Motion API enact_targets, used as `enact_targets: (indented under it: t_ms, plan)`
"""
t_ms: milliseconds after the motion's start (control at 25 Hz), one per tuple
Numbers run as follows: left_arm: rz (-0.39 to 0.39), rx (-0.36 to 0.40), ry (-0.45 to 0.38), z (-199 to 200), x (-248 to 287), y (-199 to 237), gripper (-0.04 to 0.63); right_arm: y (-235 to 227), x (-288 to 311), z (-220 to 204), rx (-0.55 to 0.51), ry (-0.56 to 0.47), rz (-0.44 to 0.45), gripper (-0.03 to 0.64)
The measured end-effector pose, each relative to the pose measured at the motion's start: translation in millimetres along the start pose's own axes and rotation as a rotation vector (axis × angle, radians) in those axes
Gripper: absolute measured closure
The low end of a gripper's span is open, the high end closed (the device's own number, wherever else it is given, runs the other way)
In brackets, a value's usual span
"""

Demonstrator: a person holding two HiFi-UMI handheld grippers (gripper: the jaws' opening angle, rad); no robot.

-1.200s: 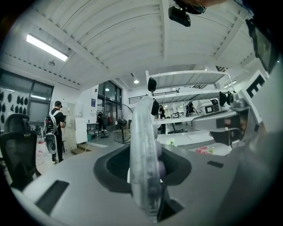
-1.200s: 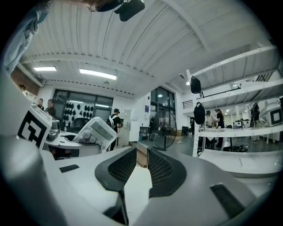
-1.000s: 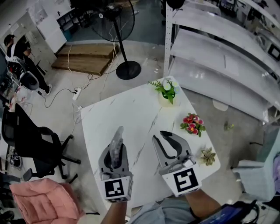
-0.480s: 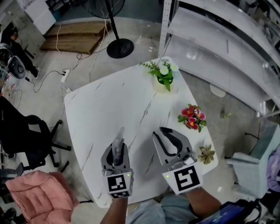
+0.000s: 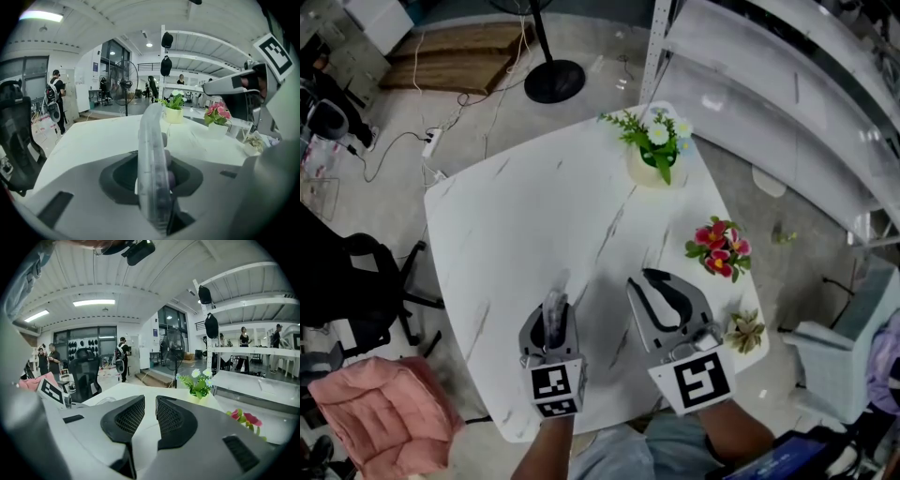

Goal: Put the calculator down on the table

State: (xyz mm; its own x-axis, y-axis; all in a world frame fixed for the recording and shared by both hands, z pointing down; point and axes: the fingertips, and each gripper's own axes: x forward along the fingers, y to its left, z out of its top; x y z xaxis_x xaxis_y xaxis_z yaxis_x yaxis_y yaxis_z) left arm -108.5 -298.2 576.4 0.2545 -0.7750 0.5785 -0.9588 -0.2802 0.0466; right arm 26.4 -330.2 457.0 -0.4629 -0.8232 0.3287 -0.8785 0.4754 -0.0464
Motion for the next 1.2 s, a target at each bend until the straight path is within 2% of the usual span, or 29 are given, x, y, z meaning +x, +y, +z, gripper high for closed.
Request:
enact_targets:
  t_ms: [560, 720, 880, 1200]
  plan:
    - [0.025, -0.023, 0.038, -1.3, 10.6, 24.4, 0.405, 1.1, 9.9, 4.7, -0.002, 0.005, 0.002, 0.528]
    - [0.025, -0.052, 0.033, -0.6, 11.5, 29.7, 0.394, 3.4, 12.8, 5.4, 0.001, 0.008, 0.002, 0.528]
    - [0.012, -0.093, 0.07, -6.7, 11.3, 32.2, 0.385, 5.0, 13.8, 2.1, 0.004, 0.014, 0.002, 0.528]
    - [0.012, -0.129, 0.071, -9.7, 15.9, 44.1, 0.334, 8.1, 15.0, 0.1, 0.003, 0.021, -0.001, 0.528]
